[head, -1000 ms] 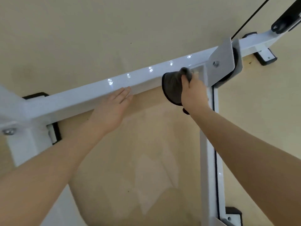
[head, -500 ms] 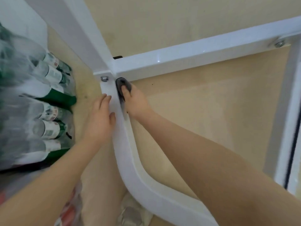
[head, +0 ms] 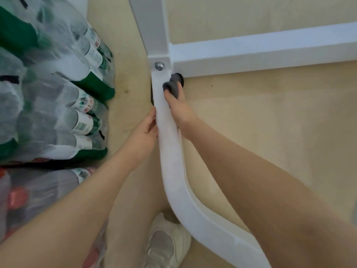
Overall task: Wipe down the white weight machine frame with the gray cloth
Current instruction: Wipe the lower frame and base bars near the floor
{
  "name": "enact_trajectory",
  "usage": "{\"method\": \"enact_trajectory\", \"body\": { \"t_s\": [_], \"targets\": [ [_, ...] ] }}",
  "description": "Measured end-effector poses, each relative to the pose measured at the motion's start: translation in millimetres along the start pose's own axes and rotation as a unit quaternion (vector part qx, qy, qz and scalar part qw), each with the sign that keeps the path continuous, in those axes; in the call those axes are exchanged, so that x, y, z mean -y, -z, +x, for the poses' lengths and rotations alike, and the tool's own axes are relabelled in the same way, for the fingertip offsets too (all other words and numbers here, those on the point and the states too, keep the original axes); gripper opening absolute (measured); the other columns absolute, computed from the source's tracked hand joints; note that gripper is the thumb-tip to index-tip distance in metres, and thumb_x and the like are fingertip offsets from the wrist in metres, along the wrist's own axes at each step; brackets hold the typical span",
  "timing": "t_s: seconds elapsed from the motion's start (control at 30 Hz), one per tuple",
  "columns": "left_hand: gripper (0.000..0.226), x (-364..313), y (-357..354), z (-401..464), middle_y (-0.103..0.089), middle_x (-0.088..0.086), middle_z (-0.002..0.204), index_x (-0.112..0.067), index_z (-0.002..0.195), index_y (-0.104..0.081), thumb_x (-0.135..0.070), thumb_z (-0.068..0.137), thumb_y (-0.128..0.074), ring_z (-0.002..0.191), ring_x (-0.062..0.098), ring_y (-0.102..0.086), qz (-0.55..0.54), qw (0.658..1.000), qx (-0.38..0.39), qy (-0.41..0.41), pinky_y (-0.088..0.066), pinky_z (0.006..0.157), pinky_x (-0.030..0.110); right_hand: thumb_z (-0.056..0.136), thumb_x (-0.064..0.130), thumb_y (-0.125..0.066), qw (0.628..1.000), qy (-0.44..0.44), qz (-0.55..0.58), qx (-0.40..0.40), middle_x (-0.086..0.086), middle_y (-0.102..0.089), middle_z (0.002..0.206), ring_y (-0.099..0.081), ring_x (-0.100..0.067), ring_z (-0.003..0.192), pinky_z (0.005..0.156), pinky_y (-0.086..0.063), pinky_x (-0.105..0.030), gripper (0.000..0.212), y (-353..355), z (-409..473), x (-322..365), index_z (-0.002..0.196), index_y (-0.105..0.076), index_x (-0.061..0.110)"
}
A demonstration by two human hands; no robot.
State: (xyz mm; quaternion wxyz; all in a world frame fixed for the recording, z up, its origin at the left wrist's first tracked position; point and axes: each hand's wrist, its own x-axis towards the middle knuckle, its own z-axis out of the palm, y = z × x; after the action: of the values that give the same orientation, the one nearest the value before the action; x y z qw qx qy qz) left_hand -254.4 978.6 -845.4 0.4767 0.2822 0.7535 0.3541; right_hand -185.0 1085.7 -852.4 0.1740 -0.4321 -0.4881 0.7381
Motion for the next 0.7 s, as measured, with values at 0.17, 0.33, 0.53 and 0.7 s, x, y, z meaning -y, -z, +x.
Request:
{"method": "enact_trajectory", "body": {
  "t_s": [0.17,0.33,0.53,0.7],
  "targets": [
    [0.066,-8,9,1,-0.026,-0.023,0.137,-0.029,0.147,-0.010,-0.008,0.095,-0.045,0.124,0.006,-0.043,0.049,0.998,0.038,0.030,-0.036,0.102,0.023,0.098,0.006,-0.038,0.997,0.013,-0.050,0.055,-0.013,-0.045,0.119,-0.046,-0.019,0.107,0.101,-0.036,-0.034,0.027,11,-10,1,0.124,-0.037,0.003],
    [0.078,-13,1,-9,-0.035,-0.019,0.128,-0.036,0.146,-0.004,-0.005,0.092,-0.051,0.085,-0.003,-0.059,0.020,0.998,0.032,0.048,-0.053,0.069,0.016,0.098,0.011,-0.043,0.992,-0.052,-0.030,0.111,-0.006,-0.036,0.144,-0.044,-0.022,0.126,0.102,-0.042,-0.031,0.039,20,-91,-44,0.135,-0.032,0.011],
    [0.080,-13,-6,-14,-0.025,-0.007,0.150,-0.034,0.146,0.006,-0.012,0.093,-0.051,0.121,0.016,-0.048,0.057,0.996,0.035,0.056,-0.043,0.096,0.031,0.099,0.014,-0.036,0.992,-0.041,-0.056,0.102,0.010,-0.045,0.130,-0.046,0.016,0.105,0.082,-0.039,-0.004,0.044,22,-58,-13,0.142,-0.026,0.016],
    [0.087,-15,-16,-25,-0.035,-0.002,0.146,-0.025,0.145,0.015,-0.008,0.092,-0.051,0.118,0.008,-0.042,-0.002,0.997,0.013,0.081,-0.040,0.089,0.021,0.098,0.009,-0.037,0.987,-0.045,-0.108,0.114,-0.004,-0.019,0.154,-0.021,-0.016,0.140,0.113,-0.022,-0.028,0.063,22,-73,-20,0.149,-0.001,0.018]
  ]
}}
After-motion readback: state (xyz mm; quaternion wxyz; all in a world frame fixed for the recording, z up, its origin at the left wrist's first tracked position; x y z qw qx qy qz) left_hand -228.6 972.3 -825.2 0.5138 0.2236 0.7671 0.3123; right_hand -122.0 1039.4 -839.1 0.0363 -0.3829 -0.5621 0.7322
